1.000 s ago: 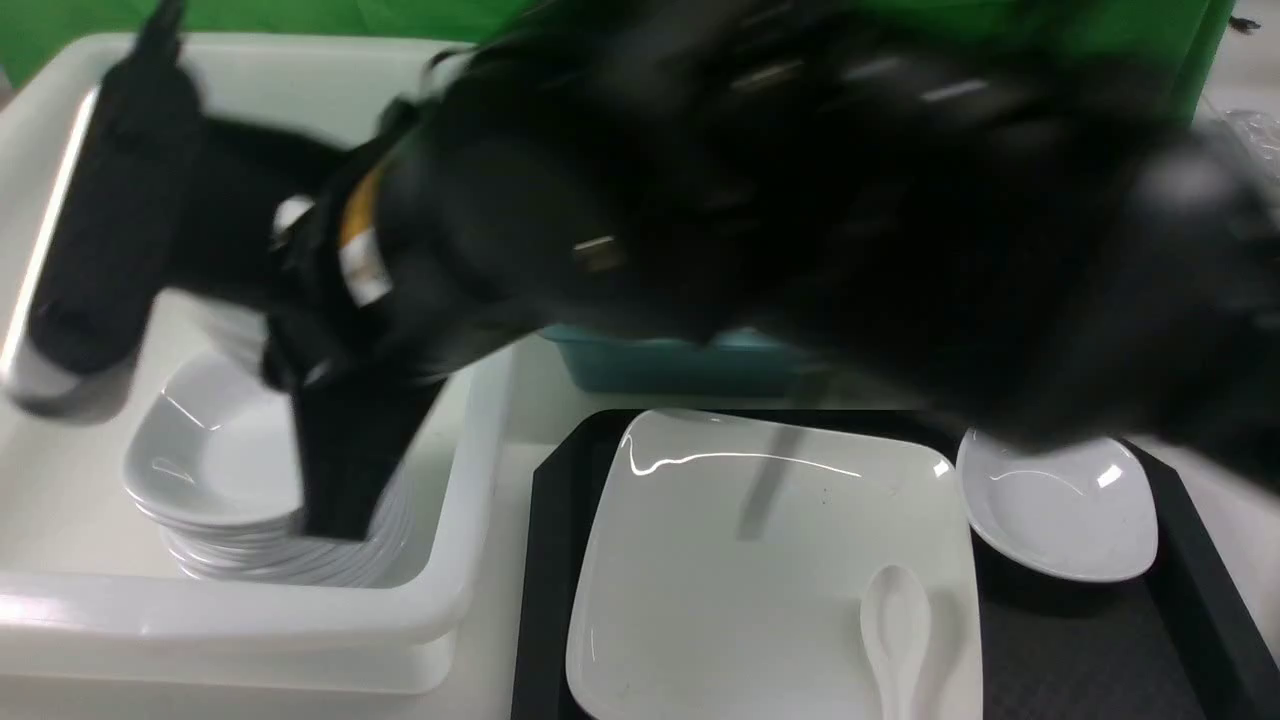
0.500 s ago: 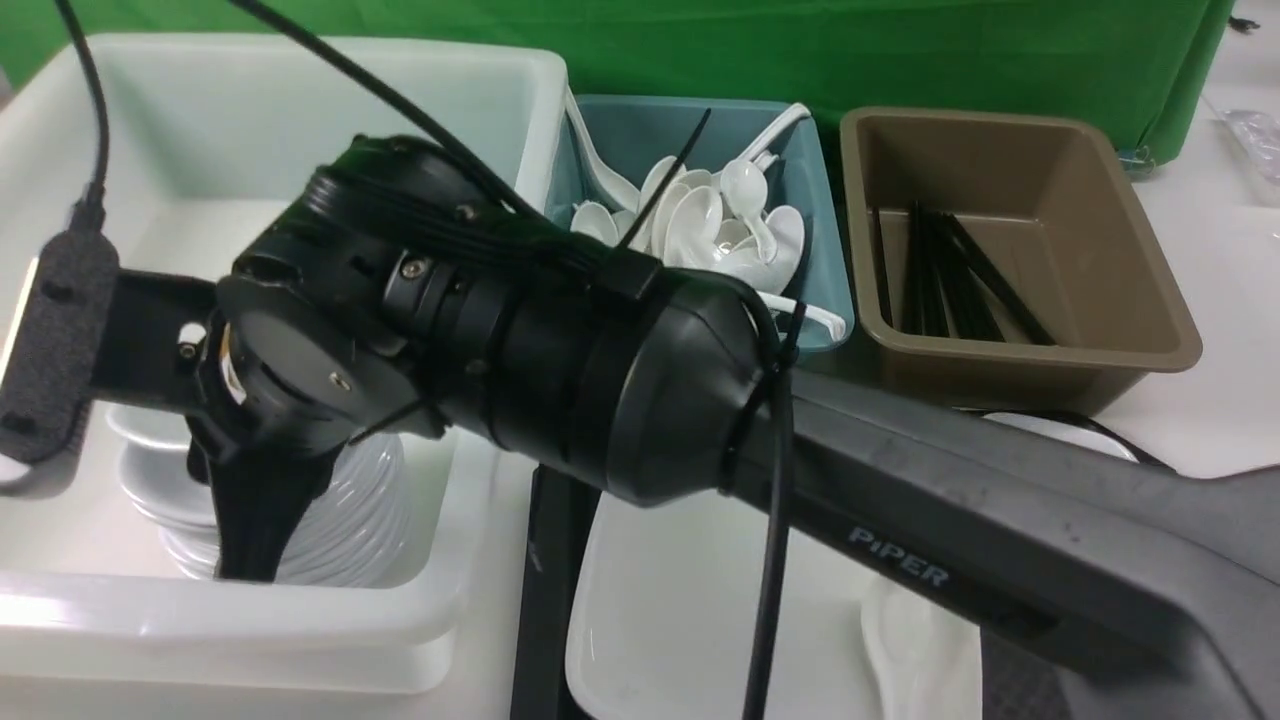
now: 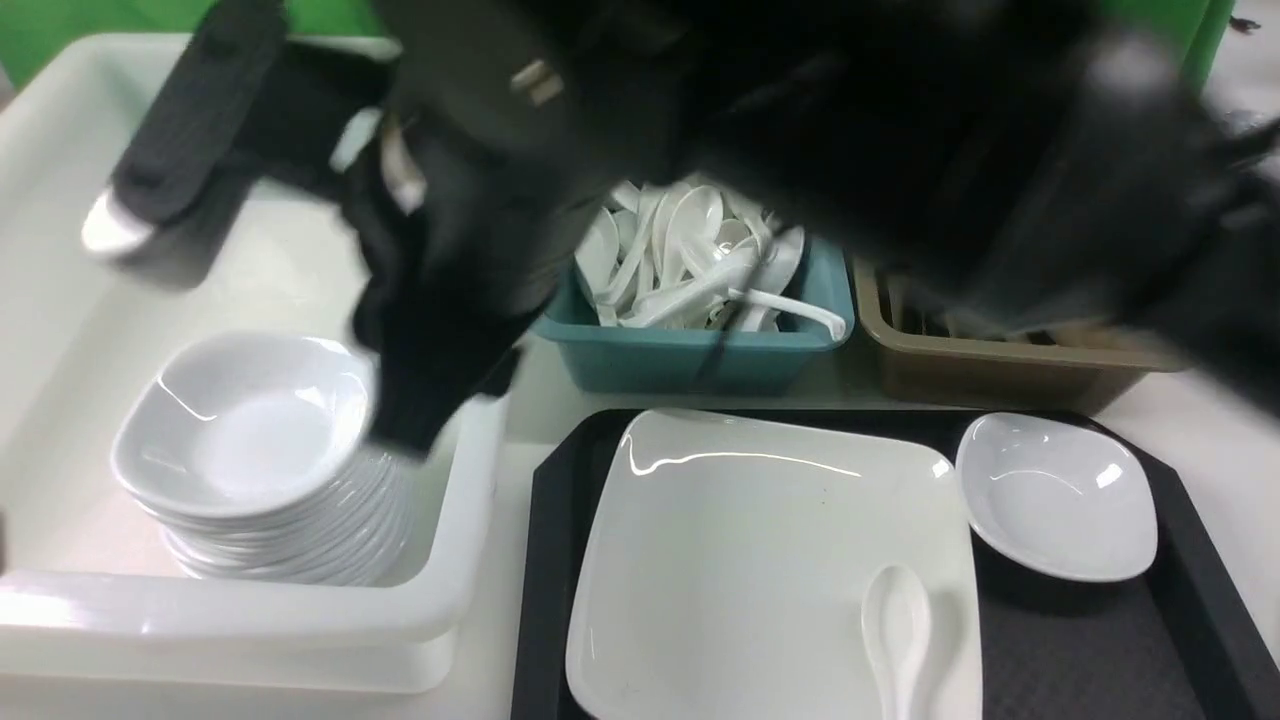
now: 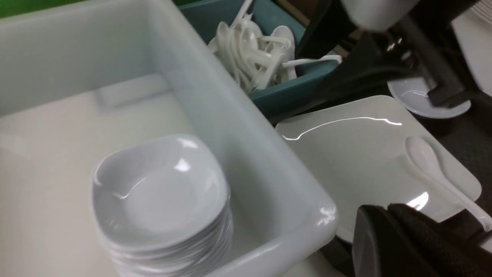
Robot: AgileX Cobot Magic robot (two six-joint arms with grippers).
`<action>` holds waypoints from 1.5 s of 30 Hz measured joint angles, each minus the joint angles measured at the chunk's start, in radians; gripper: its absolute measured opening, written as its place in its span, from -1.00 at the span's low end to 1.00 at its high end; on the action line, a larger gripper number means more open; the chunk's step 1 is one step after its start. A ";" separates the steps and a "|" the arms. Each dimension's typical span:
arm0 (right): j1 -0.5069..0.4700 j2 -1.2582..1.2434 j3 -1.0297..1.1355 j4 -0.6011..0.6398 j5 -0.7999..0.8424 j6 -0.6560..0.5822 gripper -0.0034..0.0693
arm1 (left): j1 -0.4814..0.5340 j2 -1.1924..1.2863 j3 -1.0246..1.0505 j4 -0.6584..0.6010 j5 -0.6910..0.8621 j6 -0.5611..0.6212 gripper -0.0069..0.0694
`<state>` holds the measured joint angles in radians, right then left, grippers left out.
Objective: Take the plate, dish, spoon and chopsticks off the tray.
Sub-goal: Use the right arm to grab a small plate from the dinner plate
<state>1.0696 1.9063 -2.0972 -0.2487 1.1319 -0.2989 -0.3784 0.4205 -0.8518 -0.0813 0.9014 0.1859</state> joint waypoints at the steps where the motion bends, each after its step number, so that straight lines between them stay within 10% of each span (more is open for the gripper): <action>1: -0.024 -0.044 0.045 -0.002 0.000 0.013 -0.19 | 0.000 0.020 0.000 -0.011 -0.013 0.016 -0.79; 6: -0.224 -0.267 0.430 -0.012 -0.004 0.059 -0.29 | 0.000 0.106 0.000 -0.046 -0.030 0.056 -0.79; 17: -0.646 -0.349 1.081 0.079 -0.323 -0.084 0.31 | 0.000 0.119 0.052 -0.083 -0.113 0.107 -0.79; 33: -0.666 -0.147 1.115 0.009 -0.642 -0.115 0.28 | 0.000 0.119 0.052 -0.097 -0.133 0.119 -0.79; 45: -0.666 -0.136 1.113 -0.040 -0.661 -0.115 -0.38 | 0.000 0.119 0.053 -0.097 -0.133 0.134 -0.79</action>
<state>0.4031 1.7702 -0.9839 -0.2889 0.4711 -0.4144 -0.3784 0.5396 -0.7987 -0.1785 0.7682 0.3201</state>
